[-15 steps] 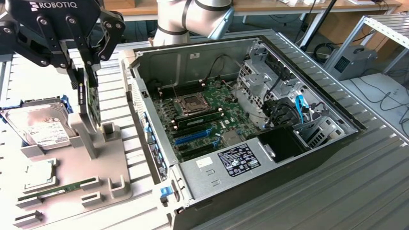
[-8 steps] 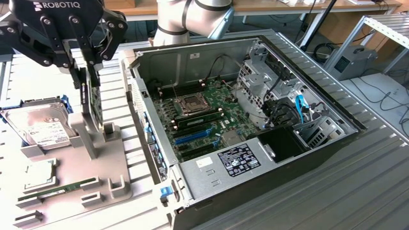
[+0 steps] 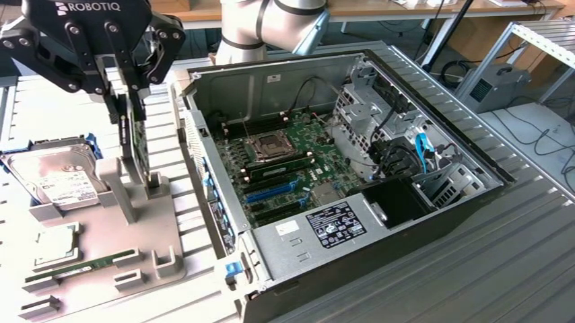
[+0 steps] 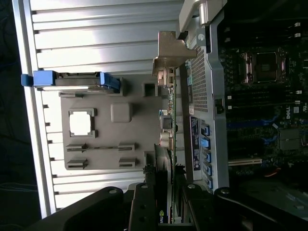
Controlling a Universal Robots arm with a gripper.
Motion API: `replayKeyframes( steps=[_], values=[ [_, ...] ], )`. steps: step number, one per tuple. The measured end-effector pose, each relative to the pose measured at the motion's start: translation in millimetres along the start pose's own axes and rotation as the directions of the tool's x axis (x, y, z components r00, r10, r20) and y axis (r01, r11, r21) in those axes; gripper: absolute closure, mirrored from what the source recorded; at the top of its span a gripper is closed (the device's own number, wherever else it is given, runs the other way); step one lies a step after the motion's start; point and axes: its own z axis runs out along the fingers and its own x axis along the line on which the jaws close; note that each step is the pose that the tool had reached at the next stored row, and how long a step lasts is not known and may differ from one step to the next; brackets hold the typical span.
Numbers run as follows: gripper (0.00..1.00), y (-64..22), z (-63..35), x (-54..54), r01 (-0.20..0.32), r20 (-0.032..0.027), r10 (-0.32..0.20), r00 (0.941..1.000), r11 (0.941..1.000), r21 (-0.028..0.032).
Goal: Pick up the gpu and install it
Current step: 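Pick up the gpu and move the gpu toward the slot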
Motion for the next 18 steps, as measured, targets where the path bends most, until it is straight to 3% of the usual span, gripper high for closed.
replayKeyframes(
  steps=[18],
  values=[
    [0.74, 0.8, 0.3, -10.6, 0.0, 0.0, 0.0, 1.0, 1.0, 0.0]
  ],
)
